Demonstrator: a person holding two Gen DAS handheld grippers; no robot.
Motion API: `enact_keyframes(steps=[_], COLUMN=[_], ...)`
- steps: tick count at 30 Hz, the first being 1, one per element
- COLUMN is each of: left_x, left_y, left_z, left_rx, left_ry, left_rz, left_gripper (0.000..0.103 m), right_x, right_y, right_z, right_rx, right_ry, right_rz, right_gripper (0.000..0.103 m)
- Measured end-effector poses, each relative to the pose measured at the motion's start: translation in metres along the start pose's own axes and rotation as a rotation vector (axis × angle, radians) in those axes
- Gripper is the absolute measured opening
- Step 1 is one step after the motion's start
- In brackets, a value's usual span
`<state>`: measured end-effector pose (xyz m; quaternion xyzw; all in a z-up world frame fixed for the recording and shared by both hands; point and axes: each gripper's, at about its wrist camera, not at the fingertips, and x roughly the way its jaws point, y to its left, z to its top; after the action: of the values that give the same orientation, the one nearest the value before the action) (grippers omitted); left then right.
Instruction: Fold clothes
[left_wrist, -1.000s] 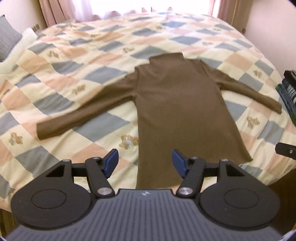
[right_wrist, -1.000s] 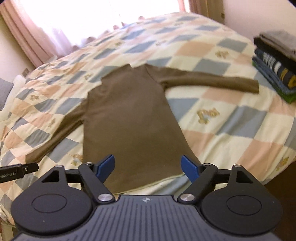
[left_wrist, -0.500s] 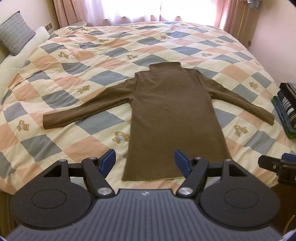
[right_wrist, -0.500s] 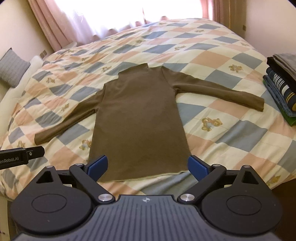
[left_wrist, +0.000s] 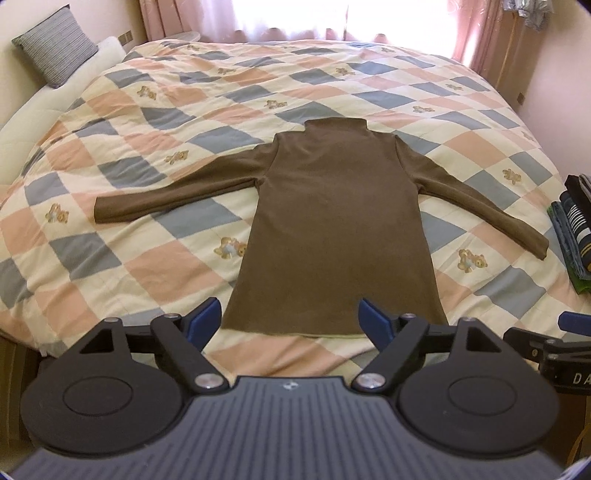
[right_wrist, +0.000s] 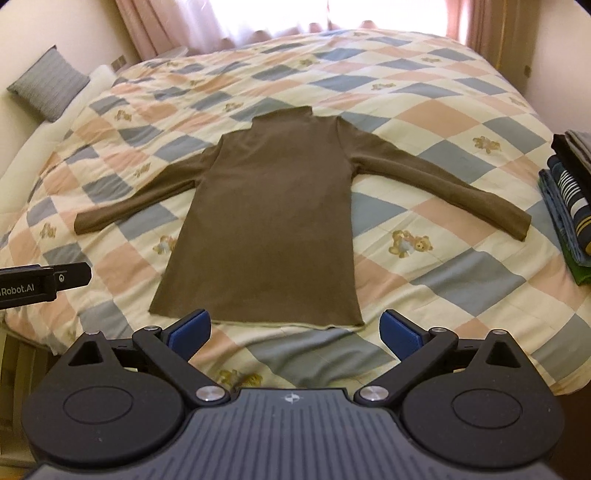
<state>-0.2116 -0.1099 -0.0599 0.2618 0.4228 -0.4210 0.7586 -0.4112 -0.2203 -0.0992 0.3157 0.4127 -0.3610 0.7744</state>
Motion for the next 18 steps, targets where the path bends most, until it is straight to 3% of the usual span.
enact_keyframes(steps=[10,18], left_x=[0.009,0.055], left_y=[-0.01,0.03], left_z=[-0.003,0.015], left_rx=[-0.022,-0.118], left_ry=[0.04,0.082], left_rz=[-0.001,-0.02], left_gripper=[0.081,0.084], right_x=[0.001,0.03], right_y=[-0.029,-0.036], right_z=[-0.003,0.011], right_rx=[0.041,0.076], right_ry=[0.049,0.102], right_rz=[0.018,0.026], right_gripper=[0.101,0.101])
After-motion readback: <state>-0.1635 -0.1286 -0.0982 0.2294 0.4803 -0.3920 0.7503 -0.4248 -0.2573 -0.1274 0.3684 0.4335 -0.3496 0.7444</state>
